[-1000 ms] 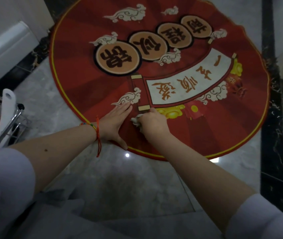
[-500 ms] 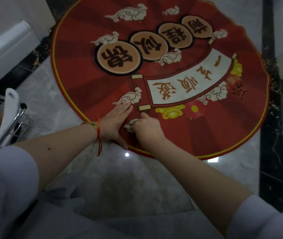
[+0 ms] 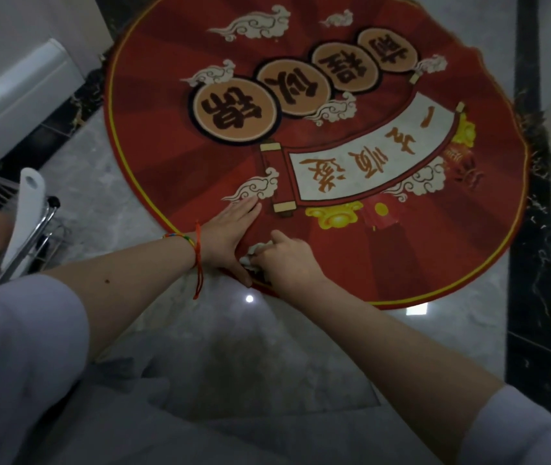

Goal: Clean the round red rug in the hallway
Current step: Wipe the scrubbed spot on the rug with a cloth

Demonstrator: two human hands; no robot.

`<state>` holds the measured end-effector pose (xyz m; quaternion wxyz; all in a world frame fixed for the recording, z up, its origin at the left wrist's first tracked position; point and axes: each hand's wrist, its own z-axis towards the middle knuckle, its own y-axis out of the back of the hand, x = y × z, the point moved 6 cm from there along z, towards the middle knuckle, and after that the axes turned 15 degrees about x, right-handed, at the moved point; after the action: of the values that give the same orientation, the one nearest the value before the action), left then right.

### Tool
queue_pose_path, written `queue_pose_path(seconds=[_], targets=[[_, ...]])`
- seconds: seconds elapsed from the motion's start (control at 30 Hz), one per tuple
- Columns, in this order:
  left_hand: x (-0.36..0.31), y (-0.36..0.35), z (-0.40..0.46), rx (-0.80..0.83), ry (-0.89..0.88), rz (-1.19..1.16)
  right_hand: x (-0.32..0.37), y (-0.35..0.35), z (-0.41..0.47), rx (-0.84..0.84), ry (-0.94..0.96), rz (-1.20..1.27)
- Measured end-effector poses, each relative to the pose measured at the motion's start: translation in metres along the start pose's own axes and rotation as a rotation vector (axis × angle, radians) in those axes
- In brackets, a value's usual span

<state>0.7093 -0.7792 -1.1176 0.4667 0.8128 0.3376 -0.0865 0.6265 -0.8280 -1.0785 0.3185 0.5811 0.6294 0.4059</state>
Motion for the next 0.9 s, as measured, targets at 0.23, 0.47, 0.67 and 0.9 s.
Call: queue_pose_path(seconds=[0.23, 0.47, 0.67, 0.9], targets=[[0.003, -0.003, 0.0, 0.003, -0.003, 0.017, -0.007, -0.015, -0.009, -0.044, -0.028, 0.088], [0.003, -0.005, 0.002, 0.024, -0.011, 0.039, -0.014, -0.014, -0.024, 0.001, -0.064, 0.007], [0.003, -0.005, 0.001, 0.017, -0.01, 0.05, -0.033, -0.02, -0.023, 0.037, -0.076, 0.166], [0.001, -0.005, 0.002, 0.024, 0.0, 0.048, -0.02, -0.031, -0.037, -0.106, -0.069, 0.055]])
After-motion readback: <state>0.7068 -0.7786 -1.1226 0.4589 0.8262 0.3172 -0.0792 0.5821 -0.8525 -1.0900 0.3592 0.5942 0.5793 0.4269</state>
